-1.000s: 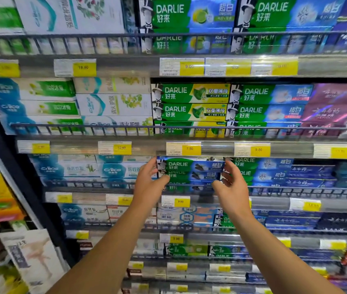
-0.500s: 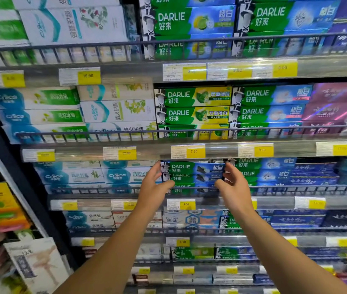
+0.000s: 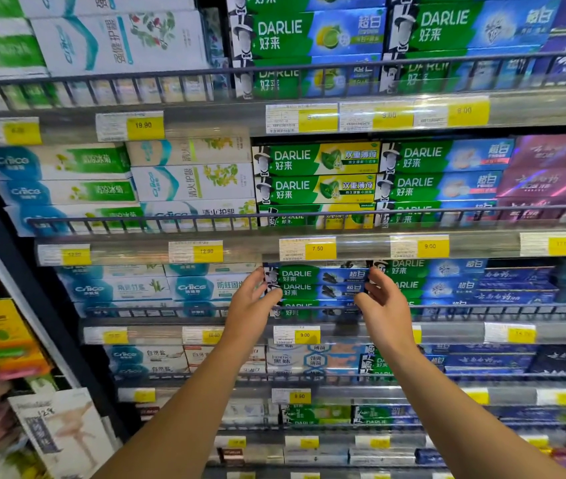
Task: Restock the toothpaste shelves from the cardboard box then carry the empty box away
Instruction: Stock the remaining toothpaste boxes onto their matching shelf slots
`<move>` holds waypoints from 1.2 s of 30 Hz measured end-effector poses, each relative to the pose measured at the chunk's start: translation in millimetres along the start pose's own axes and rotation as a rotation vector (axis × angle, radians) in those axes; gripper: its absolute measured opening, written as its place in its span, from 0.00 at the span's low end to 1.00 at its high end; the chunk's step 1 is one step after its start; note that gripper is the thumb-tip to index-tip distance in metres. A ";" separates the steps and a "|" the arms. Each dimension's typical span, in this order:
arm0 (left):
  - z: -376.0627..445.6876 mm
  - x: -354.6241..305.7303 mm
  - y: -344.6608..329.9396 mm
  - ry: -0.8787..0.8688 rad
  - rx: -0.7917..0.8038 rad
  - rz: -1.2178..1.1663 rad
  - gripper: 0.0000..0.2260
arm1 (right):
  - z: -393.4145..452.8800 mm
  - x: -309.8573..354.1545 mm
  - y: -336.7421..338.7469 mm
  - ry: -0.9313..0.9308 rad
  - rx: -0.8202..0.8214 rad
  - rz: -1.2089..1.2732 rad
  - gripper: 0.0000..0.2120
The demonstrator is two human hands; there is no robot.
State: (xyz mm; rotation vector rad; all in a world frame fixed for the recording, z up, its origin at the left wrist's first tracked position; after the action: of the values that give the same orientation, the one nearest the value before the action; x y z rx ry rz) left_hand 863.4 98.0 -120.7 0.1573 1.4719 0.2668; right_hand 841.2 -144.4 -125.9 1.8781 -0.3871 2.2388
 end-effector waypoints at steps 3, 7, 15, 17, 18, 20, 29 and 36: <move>2.3 0.9 1.8 0.006 -0.009 -0.003 0.27 | 0.9 -0.3 0.2 -0.003 0.002 0.014 0.29; 6.6 1.8 5.4 0.006 -0.016 0.009 0.27 | 5.1 1.3 -0.3 -0.005 0.002 0.018 0.28; 12.3 2.4 4.1 0.002 0.000 0.007 0.29 | 7.0 6.5 -2.9 0.021 -0.018 -0.001 0.27; 12.1 3.6 3.1 -0.001 0.003 0.009 0.29 | 6.7 7.4 -3.3 0.022 -0.016 -0.009 0.27; 12.0 3.7 2.7 -0.004 0.004 0.009 0.29 | 6.9 7.9 -3.8 0.021 -0.014 -0.007 0.27; 12.0 3.1 1.9 -0.009 0.010 0.004 0.29 | 7.7 9.0 -3.8 0.019 -0.011 -0.006 0.27; 15.4 9.0 -1.1 0.007 0.046 0.066 0.31 | 8.0 7.3 -7.7 0.018 0.020 -0.041 0.28; 16.1 9.8 -3.1 0.005 0.055 0.035 0.32 | 7.7 8.1 -8.9 0.010 0.024 -0.022 0.29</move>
State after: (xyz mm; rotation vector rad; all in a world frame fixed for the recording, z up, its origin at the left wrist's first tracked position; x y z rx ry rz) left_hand 880.4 98.7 -129.4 0.2265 1.4830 0.2554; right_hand 849.7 -138.7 -116.0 1.8730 -0.3383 2.2477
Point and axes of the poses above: each hand's wrist, its own z-axis towards the middle knuckle, its own y-axis out of the back of the hand, x = y × z, the point moved 8 cm from there along z, towards the middle knuckle, and after that the axes turned 10 degrees about z, right-handed, at the moved point
